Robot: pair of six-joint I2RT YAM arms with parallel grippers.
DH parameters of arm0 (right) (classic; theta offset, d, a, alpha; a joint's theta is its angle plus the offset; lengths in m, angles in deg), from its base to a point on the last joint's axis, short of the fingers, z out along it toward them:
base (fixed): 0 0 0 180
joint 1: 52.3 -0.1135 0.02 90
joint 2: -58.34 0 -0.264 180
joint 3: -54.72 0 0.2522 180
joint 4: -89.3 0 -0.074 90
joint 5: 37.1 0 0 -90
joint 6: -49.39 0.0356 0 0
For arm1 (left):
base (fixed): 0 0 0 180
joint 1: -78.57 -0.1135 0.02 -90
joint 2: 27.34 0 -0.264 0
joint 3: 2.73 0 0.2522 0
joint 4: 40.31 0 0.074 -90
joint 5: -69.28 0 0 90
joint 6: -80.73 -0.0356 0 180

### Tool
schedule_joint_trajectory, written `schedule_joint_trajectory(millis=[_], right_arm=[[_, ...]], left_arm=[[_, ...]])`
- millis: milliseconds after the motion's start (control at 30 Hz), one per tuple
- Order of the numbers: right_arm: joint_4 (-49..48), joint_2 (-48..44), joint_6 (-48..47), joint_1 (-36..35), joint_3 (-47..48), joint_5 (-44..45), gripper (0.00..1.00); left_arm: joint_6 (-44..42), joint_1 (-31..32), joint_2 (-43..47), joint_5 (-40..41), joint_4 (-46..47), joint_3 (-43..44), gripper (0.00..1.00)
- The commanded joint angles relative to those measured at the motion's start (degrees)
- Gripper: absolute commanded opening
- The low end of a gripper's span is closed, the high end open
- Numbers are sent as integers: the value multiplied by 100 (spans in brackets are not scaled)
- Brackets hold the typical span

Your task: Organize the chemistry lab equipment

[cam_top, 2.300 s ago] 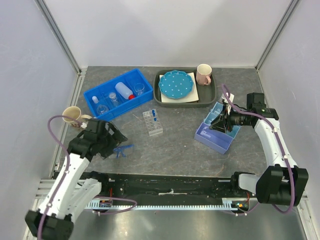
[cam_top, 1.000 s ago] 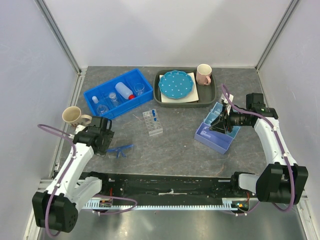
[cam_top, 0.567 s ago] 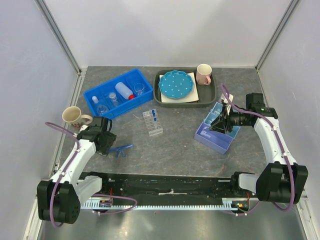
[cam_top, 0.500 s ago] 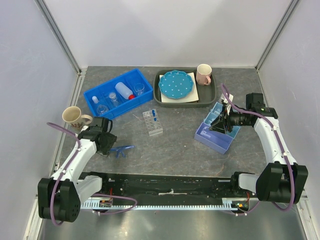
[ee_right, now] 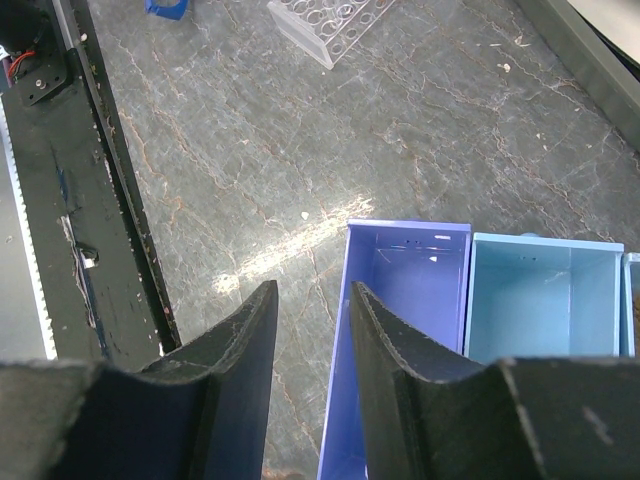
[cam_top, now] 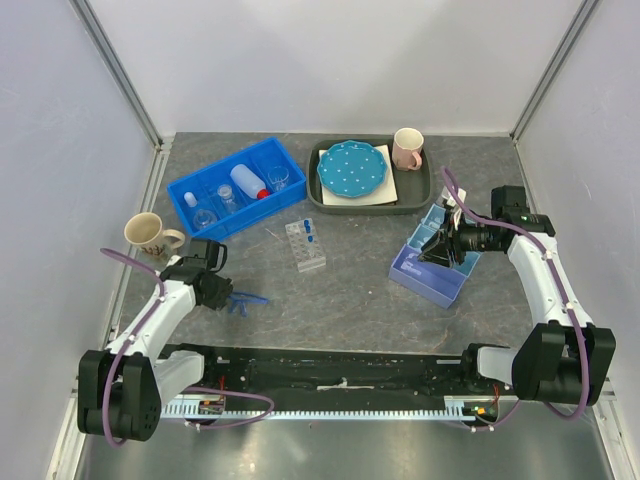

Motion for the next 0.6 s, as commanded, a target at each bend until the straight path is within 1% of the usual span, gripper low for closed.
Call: schedule_joint_trajectory(millis=[0,133,167,267,300,367,400,433,467,500,567], right_arm=[[-30,10,-143,0,-13,-163,42],[-21,28,-143,0,-4,-155,42],[-21,19,-152,0,-4,-155,43],[-4,-7,-195,9,-13,-172,42],[14,-7,-230,9,-13,-190,43],[84,-34,-318,9,-21,-242,43],[102,-51,-414,0,-13,-269,43],[154,-60,-494,9,-13,-295,43],[294,-51,-634,-9,13,-313,46],[365,-43,-792,-26,40,-295,47],[558,10,-898,-140,223,-138,50]], left_arm=[[-322,-28,59,25,225,11,26],[-550,-28,243,-185,322,28,17],[-603,-28,392,-247,365,20,12],[-884,-28,647,-642,629,-42,10],[-1050,-28,822,-913,690,-51,9],[-1235,-28,1025,-1178,980,-147,9],[-1384,-28,1261,-1614,1077,-182,9],[-1455,-28,1368,-1793,1287,-252,8],[-1508,-28,1491,-1977,1376,-288,6],[-1613,-28,1692,-2388,1516,-332,5],[-1632,-28,1878,-2768,1866,-446,2]])
